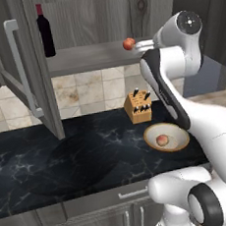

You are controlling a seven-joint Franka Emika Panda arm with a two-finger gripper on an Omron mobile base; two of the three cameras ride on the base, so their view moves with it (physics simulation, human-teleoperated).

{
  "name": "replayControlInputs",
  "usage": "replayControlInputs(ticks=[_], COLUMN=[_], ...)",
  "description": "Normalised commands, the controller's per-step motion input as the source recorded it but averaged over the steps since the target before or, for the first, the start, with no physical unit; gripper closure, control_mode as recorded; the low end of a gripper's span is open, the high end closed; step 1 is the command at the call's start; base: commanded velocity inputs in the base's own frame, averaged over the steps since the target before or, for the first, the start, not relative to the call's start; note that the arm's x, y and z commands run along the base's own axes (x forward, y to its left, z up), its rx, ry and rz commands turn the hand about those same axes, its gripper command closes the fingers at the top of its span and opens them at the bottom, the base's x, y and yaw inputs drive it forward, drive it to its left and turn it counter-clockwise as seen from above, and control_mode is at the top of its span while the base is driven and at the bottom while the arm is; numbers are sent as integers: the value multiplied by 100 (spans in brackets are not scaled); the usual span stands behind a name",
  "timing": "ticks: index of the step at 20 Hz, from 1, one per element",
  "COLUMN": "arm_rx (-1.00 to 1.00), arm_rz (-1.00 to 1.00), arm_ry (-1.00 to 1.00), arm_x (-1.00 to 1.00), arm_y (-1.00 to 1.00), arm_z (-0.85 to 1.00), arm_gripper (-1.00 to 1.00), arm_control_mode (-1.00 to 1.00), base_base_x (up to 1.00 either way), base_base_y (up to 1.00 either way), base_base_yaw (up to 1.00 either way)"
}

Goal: Open the cabinet. Pick the peach and peach from the cabinet and place them into the bowl. Then close the cabinet.

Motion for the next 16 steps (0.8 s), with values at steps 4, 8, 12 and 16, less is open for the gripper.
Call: replayControlInputs(ticks=[4, 8, 12, 16], arm_rx=[0, 0, 0, 1], arm_rz=[0, 0, 0, 0], arm_ry=[1, 0, 0, 0], arm_x=[52, 49, 42, 39], arm_y=[0, 1, 1, 3], arm_z=[0, -2, -8, -9], arm_gripper=[-100, -100, -100, -100], arm_control_mode=[-100, -100, -100, -100], base_base_x=[0, 0, 0, 0], base_base_y=[0, 0, 0, 0], base_base_yaw=[0, 0, 0, 0])
